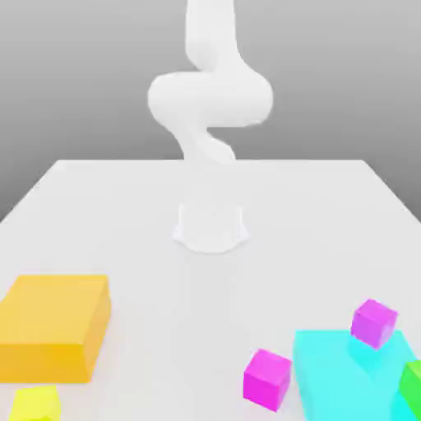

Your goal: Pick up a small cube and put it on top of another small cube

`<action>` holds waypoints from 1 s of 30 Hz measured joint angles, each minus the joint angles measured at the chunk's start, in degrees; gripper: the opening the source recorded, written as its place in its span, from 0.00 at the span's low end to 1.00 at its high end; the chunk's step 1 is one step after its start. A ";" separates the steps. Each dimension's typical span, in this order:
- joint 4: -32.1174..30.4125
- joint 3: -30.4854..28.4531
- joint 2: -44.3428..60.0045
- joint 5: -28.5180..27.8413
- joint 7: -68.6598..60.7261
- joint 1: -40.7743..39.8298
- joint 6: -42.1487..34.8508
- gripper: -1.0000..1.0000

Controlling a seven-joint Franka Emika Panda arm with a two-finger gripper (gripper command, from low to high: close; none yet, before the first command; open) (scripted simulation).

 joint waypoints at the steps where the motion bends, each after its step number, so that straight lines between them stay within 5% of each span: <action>1: -0.59 -0.80 2.26 0.46 -2.31 1.28 0.99 0.50; 16: -8.72 -6.23 33.74 7.47 -34.88 13.65 14.71 0.50; 29: -12.03 -3.43 59.87 5.21 -49.52 14.28 30.28 0.50; 30: -11.72 -2.81 61.66 5.73 -49.92 13.77 31.71 0.00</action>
